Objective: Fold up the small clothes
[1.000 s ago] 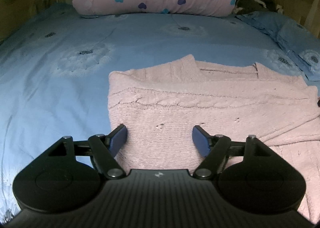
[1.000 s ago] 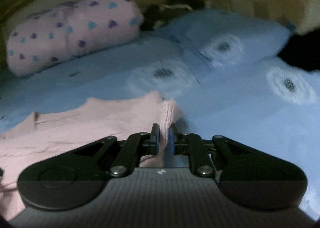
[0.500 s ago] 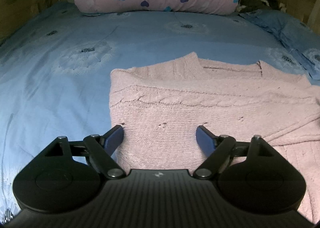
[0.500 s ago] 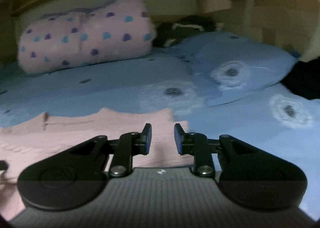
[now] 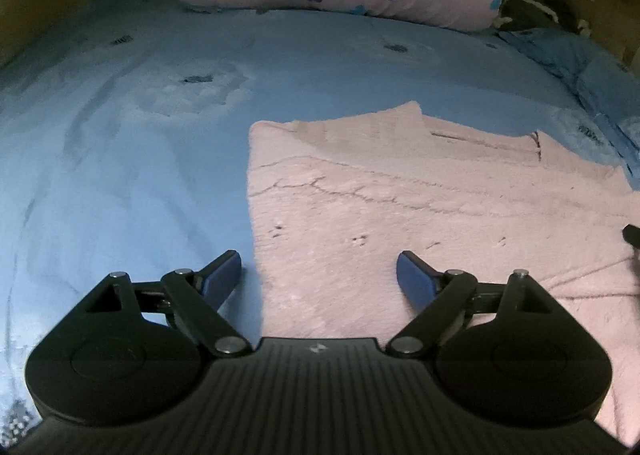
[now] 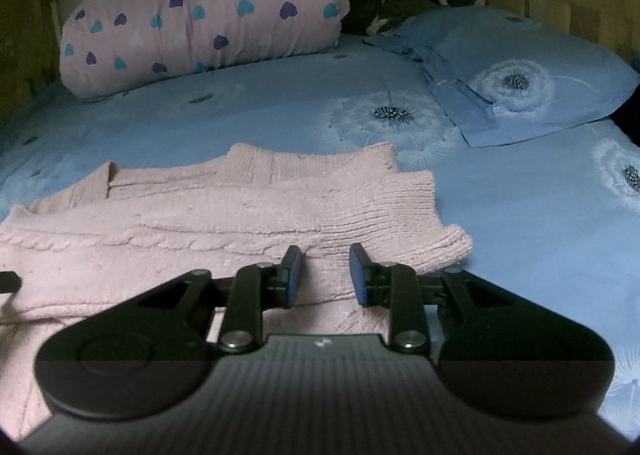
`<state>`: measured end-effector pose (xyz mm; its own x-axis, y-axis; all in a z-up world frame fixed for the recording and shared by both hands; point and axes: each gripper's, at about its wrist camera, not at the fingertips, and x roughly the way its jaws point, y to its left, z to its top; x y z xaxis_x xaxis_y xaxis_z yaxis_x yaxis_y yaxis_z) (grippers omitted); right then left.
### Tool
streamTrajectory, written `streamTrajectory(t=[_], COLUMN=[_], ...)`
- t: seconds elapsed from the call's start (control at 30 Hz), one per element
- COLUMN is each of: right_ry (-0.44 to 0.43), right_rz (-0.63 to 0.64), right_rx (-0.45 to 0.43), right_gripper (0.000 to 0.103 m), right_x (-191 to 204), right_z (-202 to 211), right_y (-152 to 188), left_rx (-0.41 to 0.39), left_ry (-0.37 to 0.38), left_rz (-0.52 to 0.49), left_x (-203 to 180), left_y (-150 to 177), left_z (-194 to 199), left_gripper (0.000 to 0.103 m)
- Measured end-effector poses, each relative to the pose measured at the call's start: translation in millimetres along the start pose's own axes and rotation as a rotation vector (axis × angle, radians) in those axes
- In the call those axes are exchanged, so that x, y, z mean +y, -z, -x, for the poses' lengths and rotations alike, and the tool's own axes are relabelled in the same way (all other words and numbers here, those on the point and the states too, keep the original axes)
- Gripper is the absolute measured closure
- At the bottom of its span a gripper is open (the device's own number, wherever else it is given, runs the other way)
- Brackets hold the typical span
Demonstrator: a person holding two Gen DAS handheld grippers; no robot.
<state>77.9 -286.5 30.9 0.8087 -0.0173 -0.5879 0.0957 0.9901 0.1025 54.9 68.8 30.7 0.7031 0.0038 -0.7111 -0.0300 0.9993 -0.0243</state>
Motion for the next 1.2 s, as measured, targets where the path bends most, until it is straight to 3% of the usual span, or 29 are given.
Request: streamTrajectory(t=[0.23, 0.37, 0.57, 0.7, 0.97, 1.2], right_ry=[-0.073, -0.100, -0.189, -0.209, -0.260, -0.289], right_rz=[0.003, 0.051, 0.093, 0.133, 0.205, 0.271], right_rx=[-0.008, -0.056, -0.074, -0.088, -0.089, -0.082], right_gripper=[0.042, 0.040, 0.035, 0.035, 0.035, 0.035], right_x=[-5, 1, 13, 26, 45, 51], right_z=[29, 61, 115, 151, 219, 257], right_y=[-2, -3, 14, 33, 55, 84], left_rx=[-0.052, -0.080, -0.060, -0.062, -0.077, -0.049], left_ry=[0.031, 0.039, 0.031, 0.063, 0.092, 0.074], left_rz=[0.090, 0.133, 0.090, 0.093, -0.045, -0.153], left_x=[19, 22, 13, 7, -14, -22], left_y=[4, 10, 37, 55, 103, 153], left_z=[49, 82, 127, 163, 223, 243], left_gripper=[0.015, 0.015, 0.015, 0.015, 0.014, 0.013])
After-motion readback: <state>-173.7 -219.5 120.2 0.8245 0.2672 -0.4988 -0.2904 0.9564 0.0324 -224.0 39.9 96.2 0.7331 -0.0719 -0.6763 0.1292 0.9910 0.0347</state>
